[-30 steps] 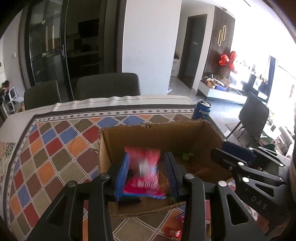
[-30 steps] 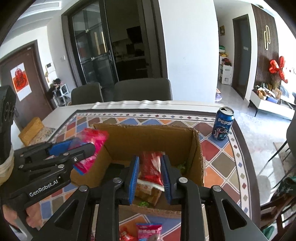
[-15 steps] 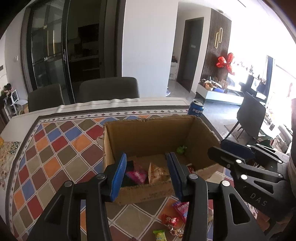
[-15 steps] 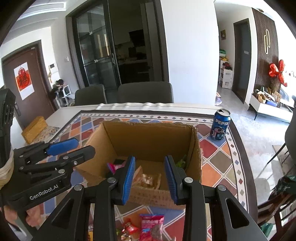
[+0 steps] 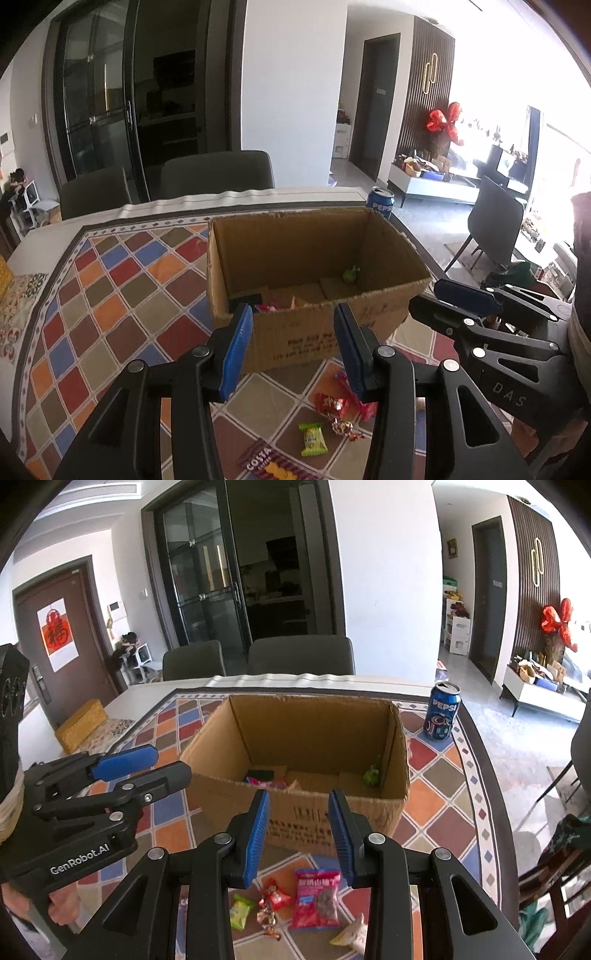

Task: Organize snacks
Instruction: 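Move both tools back down toward the remaining snacks beside the box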

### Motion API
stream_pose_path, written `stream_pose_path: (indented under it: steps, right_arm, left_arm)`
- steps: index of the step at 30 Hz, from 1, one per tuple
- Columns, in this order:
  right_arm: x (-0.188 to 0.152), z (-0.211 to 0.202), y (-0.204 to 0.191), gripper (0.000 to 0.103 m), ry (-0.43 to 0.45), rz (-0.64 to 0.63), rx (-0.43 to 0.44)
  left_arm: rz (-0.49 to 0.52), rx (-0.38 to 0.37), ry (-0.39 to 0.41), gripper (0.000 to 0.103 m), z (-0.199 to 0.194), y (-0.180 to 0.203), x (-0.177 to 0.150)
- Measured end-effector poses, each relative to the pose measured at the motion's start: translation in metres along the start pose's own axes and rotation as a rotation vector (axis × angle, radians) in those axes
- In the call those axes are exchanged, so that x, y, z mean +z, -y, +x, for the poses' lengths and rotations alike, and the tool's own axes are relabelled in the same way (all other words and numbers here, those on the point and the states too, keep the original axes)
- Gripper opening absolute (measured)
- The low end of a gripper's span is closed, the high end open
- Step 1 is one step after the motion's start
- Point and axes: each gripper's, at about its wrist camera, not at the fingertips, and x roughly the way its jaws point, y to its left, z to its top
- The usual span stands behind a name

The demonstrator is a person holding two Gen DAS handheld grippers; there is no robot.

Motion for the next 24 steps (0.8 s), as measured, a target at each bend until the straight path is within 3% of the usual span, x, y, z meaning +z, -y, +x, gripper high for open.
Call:
stream_pose_path:
  steps: [6, 9, 24]
  right_arm:
    - [-0.014, -0.005, 0.001, 0.034, -0.023, -0.005, -0.003]
    - [-0.020, -0.004, 0.002, 0.044, -0.043, -0.002, -0.007]
    - [-0.072, 0.025, 0.004, 0.045, -0.194, 0.016, 0.001]
  left_arm:
    - [-0.002, -0.012, -0.035, 0.046, -0.001, 0.006, -0.016]
    - [-0.003, -0.013, -0.054, 0.046, 0.001, 0.007, -0.023]
    - [-0.021, -0.016, -0.196, 0.046, 0.026, 0.007, -0.075]
